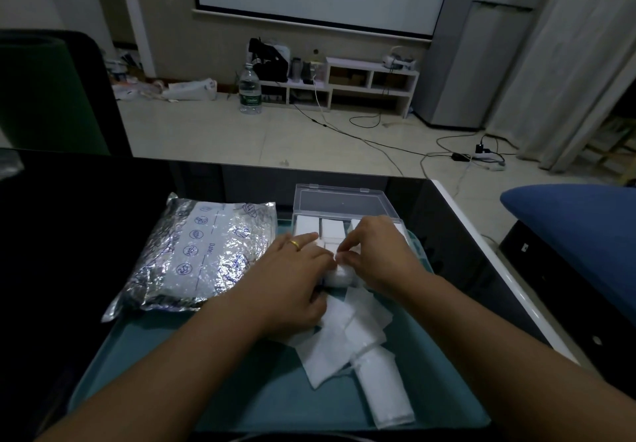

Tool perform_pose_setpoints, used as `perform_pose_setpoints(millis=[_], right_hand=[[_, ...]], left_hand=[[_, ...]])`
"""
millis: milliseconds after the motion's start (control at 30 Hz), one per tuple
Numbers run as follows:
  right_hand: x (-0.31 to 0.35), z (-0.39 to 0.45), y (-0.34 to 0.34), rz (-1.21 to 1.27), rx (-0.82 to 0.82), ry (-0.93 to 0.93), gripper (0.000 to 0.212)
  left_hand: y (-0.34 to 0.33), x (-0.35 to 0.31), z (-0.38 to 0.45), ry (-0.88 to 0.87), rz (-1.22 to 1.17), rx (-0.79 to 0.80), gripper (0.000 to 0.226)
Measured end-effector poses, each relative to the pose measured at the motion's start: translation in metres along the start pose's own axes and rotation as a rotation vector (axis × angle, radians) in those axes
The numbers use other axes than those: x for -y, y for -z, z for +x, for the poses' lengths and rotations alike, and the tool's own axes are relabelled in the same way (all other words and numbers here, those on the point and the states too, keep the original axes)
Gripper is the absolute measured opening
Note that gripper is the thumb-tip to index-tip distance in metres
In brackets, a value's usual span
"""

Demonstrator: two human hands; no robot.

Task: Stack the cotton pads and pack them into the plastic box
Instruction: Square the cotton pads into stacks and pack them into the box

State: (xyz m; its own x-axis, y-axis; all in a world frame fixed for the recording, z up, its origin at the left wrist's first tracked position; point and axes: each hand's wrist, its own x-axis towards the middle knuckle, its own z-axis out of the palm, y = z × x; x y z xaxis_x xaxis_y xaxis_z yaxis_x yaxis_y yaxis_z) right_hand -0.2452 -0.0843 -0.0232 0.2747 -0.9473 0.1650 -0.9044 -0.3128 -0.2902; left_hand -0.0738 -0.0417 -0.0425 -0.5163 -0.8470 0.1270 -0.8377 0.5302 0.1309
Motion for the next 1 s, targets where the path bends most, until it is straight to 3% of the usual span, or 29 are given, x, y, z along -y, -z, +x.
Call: perform_pose_setpoints(millis=[533,633,767,867,933,1000], right_hand=[[0.008,0.011,-0.003,-0.329,0.137,0.185,0.026],[0.001,0.009,0.003,-0.160,0.041,0.073,0.008],[-0.011,-0.001,0.027,0.270,-0.081,-0.122,0.020],[-0.010,-0.027,0.048,0.506,0.038,-0.141,0.018],[-0.005,-0.040,0.055,0.481,0.089,-0.071,0.015],[0.001,-0.039,0.054,0.283,0.071,0.013,0.010]], left_hand=[[-0.009,0.001,-0.001,0.027,-0.031,-0.019,0.067],[-0.009,0.001,-0.001,0.024,-0.046,-0.027,0.063],[-0.010,0.002,-0.002,0.023,-0.074,-0.042,0.060],[-0.008,0.001,-0.003,0.015,-0.083,-0.078,0.060],[-0.006,-0.001,-0.003,0.011,-0.084,-0.093,0.060],[-0.005,-0.002,-0.004,0.022,-0.085,-0.076,0.060]])
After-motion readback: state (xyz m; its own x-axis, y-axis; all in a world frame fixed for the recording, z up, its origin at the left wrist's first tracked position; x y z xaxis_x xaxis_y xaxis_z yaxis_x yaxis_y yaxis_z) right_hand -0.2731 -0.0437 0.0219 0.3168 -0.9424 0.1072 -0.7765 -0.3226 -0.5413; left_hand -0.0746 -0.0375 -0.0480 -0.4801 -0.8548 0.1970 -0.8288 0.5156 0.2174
